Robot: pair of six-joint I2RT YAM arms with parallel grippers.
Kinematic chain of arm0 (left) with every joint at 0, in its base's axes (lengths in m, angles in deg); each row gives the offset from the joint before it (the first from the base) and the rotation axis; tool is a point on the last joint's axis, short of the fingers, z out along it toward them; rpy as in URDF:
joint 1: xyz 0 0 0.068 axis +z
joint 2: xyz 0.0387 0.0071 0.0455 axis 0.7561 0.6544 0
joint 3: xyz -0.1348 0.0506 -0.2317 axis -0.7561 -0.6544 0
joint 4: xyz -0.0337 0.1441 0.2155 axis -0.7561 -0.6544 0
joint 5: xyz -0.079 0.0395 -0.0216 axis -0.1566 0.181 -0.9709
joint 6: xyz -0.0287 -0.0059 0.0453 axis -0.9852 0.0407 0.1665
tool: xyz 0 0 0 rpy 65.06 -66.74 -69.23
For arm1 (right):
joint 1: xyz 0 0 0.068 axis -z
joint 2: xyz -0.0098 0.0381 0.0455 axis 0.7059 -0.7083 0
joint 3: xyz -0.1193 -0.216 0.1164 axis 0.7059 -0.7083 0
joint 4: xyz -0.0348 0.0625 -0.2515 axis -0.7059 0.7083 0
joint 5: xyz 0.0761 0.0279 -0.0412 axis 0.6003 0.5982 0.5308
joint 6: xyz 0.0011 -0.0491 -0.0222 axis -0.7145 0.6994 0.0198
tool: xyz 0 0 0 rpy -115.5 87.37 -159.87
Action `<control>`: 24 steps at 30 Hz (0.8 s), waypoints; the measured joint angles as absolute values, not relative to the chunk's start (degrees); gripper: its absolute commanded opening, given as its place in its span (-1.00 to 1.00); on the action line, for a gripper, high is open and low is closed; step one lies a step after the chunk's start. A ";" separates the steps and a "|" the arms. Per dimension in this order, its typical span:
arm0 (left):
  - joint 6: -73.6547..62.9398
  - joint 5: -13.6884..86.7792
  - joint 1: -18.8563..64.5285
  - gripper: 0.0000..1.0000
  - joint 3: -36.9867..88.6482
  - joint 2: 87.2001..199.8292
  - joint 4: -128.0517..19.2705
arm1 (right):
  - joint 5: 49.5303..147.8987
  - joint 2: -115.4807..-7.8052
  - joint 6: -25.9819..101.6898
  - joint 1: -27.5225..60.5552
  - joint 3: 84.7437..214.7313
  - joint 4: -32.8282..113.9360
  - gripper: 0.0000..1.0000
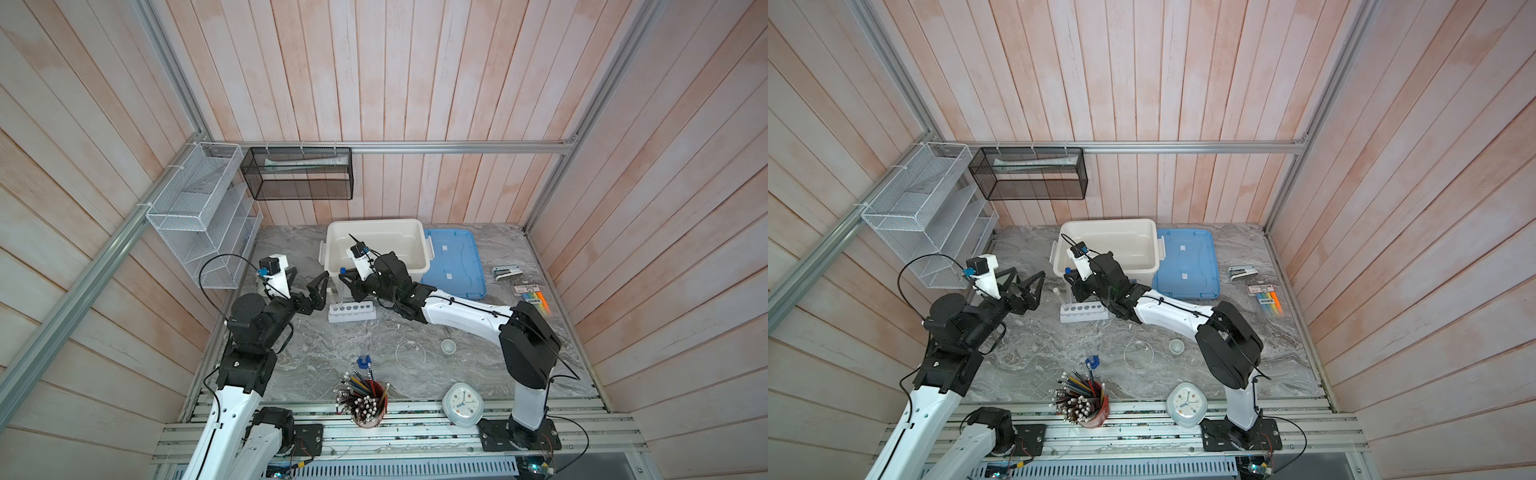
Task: Organize the chemistry lab equipment
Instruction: 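Lower the blue-capped tube into a hole of the white rack with the right gripper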
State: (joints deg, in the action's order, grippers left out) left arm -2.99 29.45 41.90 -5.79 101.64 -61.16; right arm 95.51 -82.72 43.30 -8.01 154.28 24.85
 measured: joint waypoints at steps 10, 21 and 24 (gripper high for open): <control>-2.99 29.45 42.14 0.99 -5.81 101.64 -61.13 | 94.64 -84.12 43.37 -8.22 154.26 23.34 -0.77; -3.03 28.77 42.40 1.00 -5.81 101.80 -61.11 | 92.80 -84.91 43.81 -8.29 154.07 22.75 -0.78; -3.21 28.42 42.49 0.99 -5.81 101.82 -61.09 | 92.69 -85.65 43.81 -8.31 154.07 22.18 -0.78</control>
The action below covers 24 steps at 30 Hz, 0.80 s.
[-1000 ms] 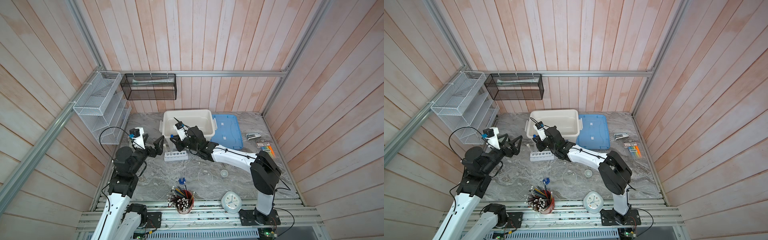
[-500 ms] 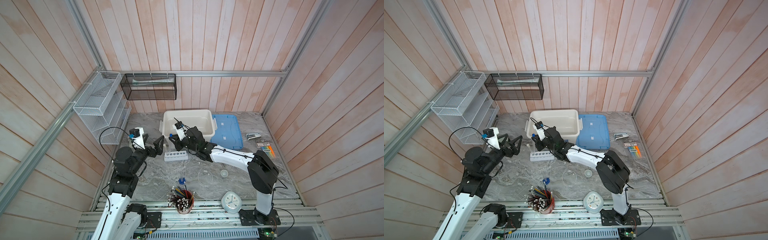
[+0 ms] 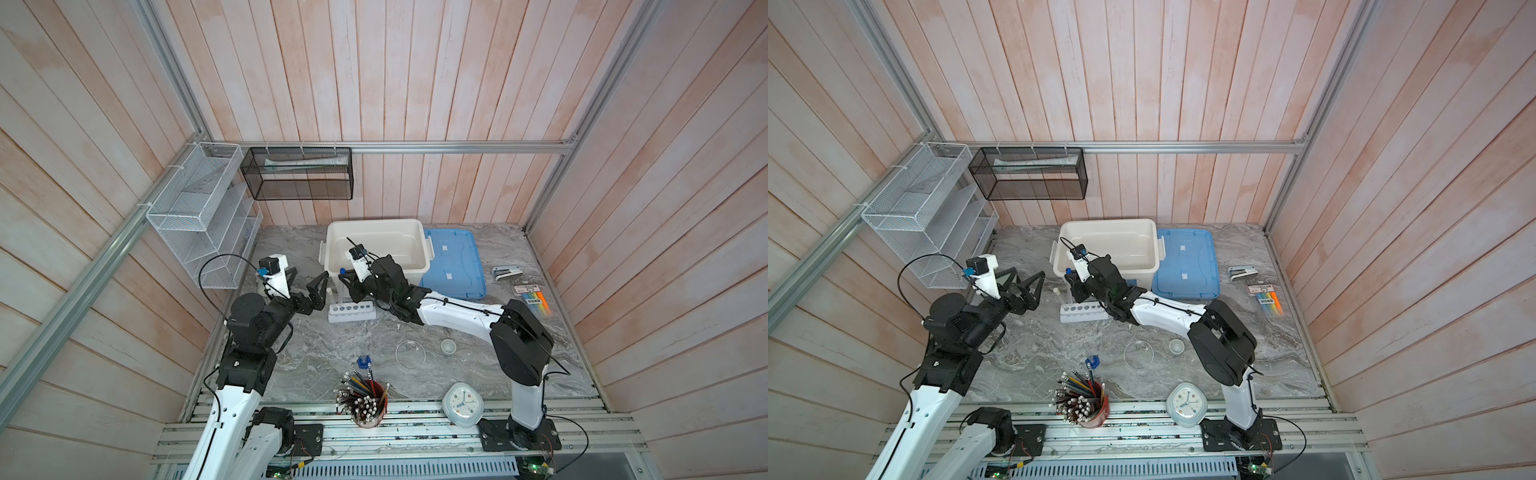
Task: Organize the chemistry lab equipment
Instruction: 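Lower the blue-capped tube into a hole of the white rack with the right gripper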
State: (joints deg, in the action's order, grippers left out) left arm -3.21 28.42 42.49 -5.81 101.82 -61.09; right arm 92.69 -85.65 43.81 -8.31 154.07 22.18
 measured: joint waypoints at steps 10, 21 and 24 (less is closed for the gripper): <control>-3.38 28.20 42.89 1.00 -5.92 101.80 -61.09 | 91.86 -87.64 44.29 -8.44 153.98 22.05 -0.78; -3.43 27.90 43.19 1.00 -5.96 101.75 -60.72 | 89.35 -88.36 46.63 -9.99 153.98 22.07 -0.77; -3.43 27.76 43.24 1.00 -6.01 101.75 -60.72 | 88.69 -88.97 46.93 -10.48 153.91 22.07 -0.78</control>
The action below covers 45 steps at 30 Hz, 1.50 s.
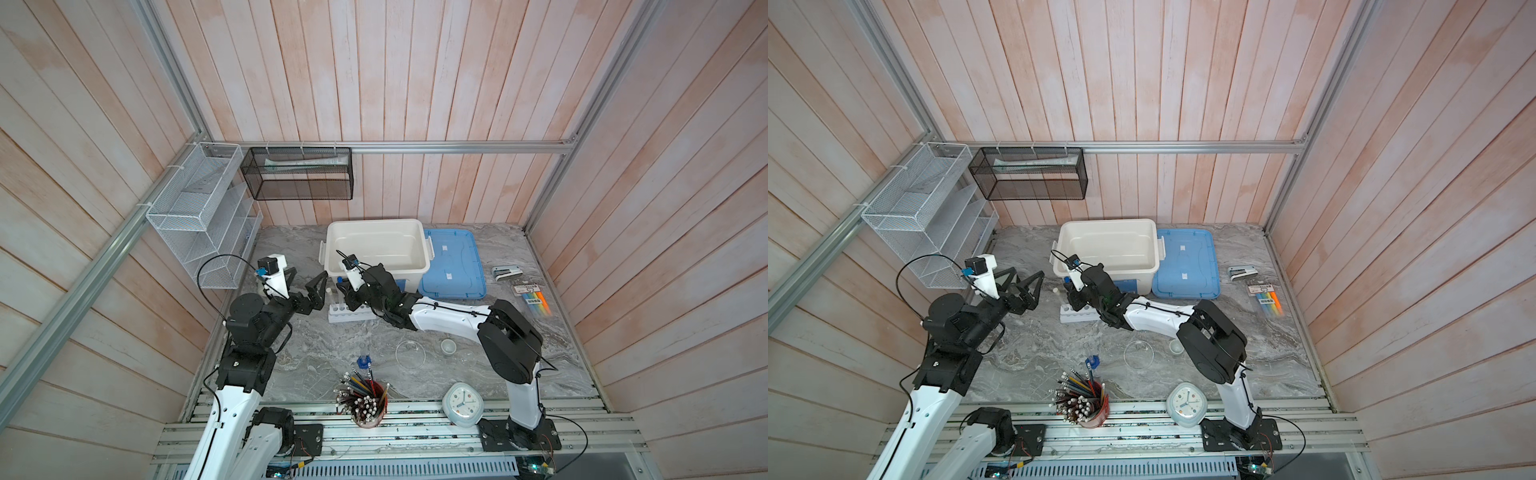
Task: Organize the chemistry lab equipment
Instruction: 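Lower the blue-capped tube into a hole of the white rack with the right gripper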
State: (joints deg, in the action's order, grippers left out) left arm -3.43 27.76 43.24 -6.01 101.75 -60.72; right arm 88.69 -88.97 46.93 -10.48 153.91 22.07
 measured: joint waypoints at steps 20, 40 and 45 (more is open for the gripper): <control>-3.60 27.76 43.45 1.00 -6.01 101.60 -60.72 | 86.57 -89.78 47.02 -10.98 152.08 20.45 -0.74; -3.60 27.74 43.45 1.00 -6.49 100.92 -60.72 | 85.07 -89.78 48.18 -11.85 151.86 21.87 -0.24; -3.60 27.70 43.52 1.00 -6.49 100.94 -60.72 | 84.74 -89.43 48.59 -11.85 151.86 23.06 -0.19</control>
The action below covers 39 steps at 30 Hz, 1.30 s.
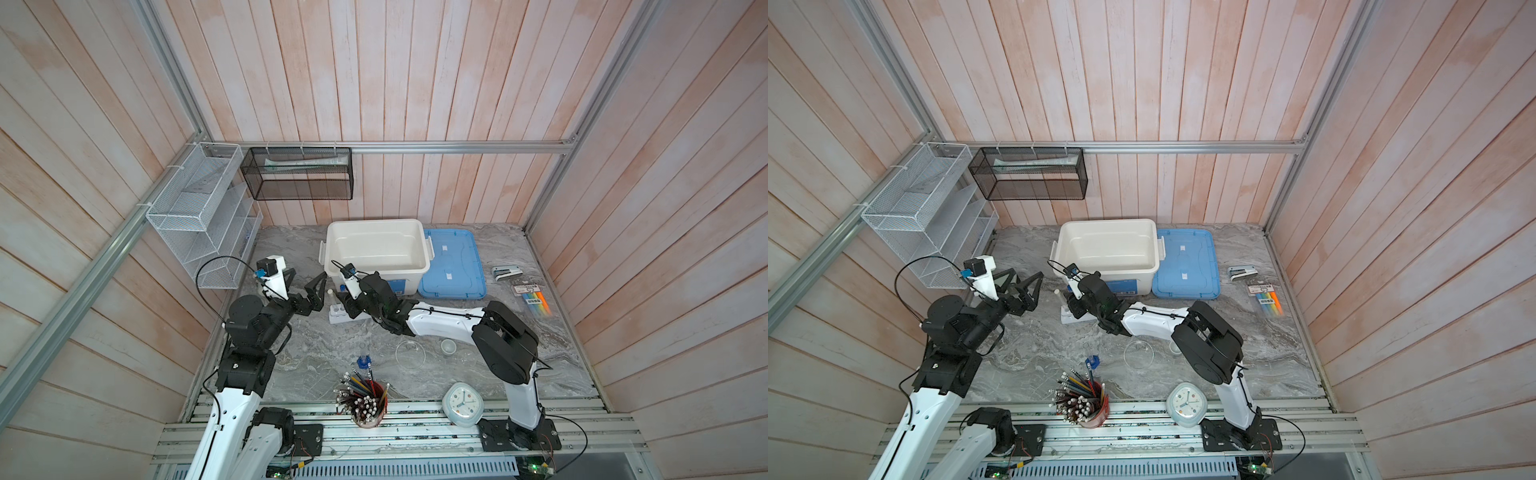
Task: Organize the chemistry lab equipment
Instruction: 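Lower the blue-capped tube into a hole of the white rack with the right gripper, then open the right gripper and lift it off the tube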
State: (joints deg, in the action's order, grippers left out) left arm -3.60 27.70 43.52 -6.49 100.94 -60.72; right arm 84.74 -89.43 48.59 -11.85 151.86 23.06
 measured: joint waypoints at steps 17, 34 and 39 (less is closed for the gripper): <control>-2.40 22.85 43.21 0.94 -4.72 105.60 -61.97 | 83.41 -65.43 49.66 -7.96 143.71 33.68 -0.19; 5.97 23.59 35.06 0.91 7.92 117.60 -66.75 | 84.85 -50.48 44.16 -4.84 126.18 59.97 -0.23; 6.78 20.75 35.06 0.91 8.31 120.31 -66.45 | 84.06 -48.78 40.64 -4.84 123.12 62.68 -0.25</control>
State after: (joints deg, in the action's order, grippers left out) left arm 6.78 20.75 35.06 8.31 120.31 -66.45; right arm 84.06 -48.78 40.64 -4.84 123.12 62.68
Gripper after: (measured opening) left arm 0.956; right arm 0.381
